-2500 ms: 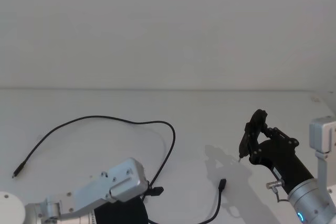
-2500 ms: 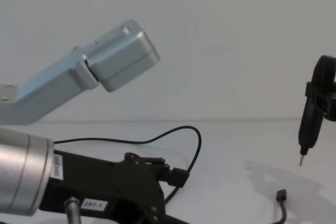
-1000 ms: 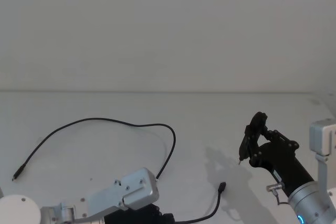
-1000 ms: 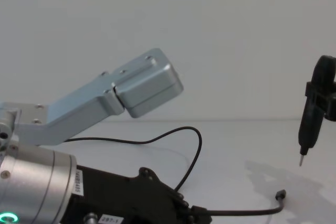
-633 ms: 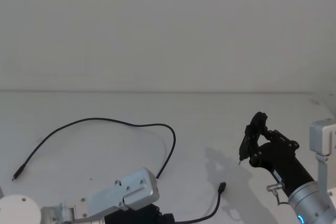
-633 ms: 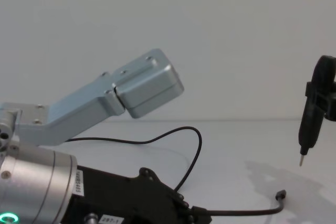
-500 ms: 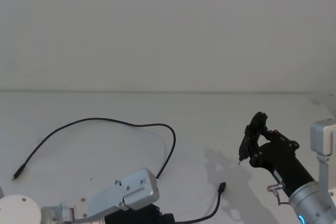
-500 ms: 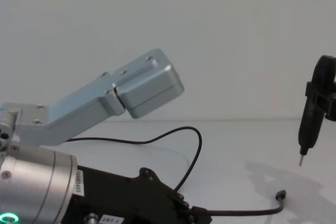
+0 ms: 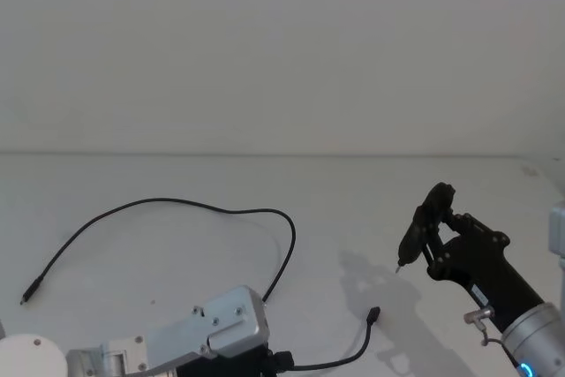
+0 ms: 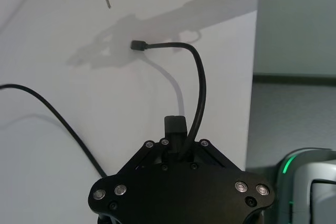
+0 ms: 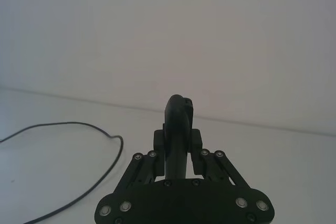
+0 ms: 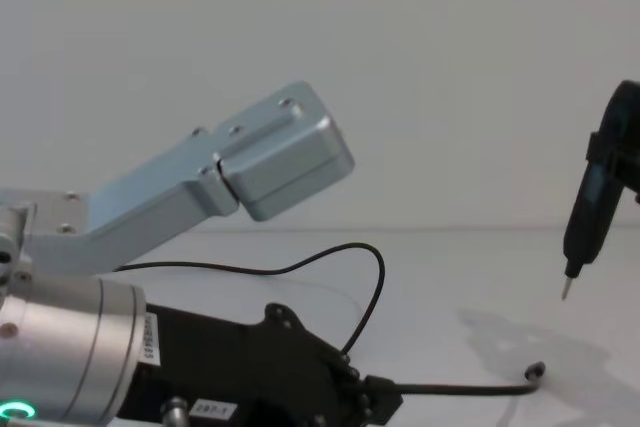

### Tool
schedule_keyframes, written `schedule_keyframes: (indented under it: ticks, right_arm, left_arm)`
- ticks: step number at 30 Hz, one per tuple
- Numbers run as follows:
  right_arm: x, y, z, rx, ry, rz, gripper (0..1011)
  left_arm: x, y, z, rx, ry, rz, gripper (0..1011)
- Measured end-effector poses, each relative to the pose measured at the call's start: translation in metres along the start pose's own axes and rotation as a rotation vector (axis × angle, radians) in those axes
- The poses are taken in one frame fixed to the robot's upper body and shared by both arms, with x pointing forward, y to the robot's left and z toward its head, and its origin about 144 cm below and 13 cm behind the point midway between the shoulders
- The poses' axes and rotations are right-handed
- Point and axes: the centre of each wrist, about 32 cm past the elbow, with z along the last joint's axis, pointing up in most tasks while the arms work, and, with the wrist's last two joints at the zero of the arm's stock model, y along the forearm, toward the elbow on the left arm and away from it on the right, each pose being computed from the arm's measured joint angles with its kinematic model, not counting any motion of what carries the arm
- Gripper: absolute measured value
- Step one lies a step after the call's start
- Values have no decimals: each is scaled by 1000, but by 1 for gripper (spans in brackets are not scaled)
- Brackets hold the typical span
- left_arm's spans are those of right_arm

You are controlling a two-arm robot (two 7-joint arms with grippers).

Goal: Pick up the data cable with the one hand.

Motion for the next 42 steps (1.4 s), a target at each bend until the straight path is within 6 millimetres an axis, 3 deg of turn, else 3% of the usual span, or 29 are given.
schedule_keyframes:
  ticks: [24, 42]
  right_arm:
    - [11, -7, 8, 31, 7, 85, 279]
    - [12, -6, 7, 16, 9, 84, 279]
  left_arm:
    - [-22, 5, 9, -158, -239, 166, 0]
    - [-39, 13, 1, -246, -360, 305, 0]
